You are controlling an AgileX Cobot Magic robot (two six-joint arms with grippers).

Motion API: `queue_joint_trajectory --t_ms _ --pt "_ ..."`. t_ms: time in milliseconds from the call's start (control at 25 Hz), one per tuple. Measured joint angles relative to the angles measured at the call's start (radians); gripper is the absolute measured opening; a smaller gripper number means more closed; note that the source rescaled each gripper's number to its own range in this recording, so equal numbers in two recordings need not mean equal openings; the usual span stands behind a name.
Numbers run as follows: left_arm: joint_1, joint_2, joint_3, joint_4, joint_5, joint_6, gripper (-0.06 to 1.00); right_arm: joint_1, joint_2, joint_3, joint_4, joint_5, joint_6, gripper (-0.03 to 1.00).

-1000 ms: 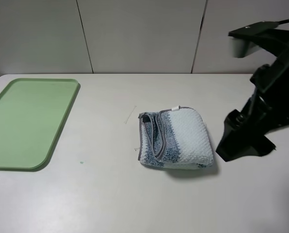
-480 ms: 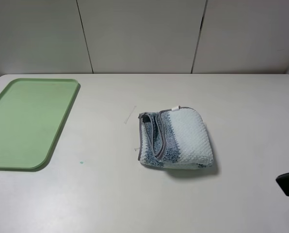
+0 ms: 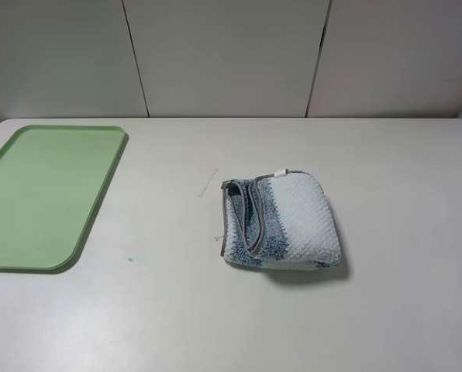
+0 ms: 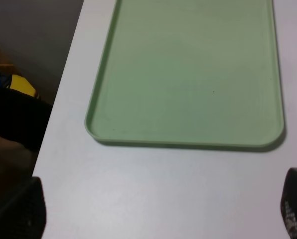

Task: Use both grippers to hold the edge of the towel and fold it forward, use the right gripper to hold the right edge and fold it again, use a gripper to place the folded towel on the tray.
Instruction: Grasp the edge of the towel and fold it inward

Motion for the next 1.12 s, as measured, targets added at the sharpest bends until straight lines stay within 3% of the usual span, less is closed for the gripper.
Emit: queue_joint_trajectory --t_ms 200,440,1120 --pt "0.000 0.000 0.000 0.000 0.000 0.000 0.93 -0.120 -0.143 0.055 -0.032 -0.014 -0.003 1.00" --pt "0.000 0.000 0.000 0.000 0.000 0.000 0.93 -0.202 -0.173 0.055 -0.040 -0.014 -0.003 1.00" --pt "0.000 0.000 0.000 0.000 0.000 0.000 0.93 -0.205 -0.173 0.055 -0.043 -0.014 -0.003 1.00"
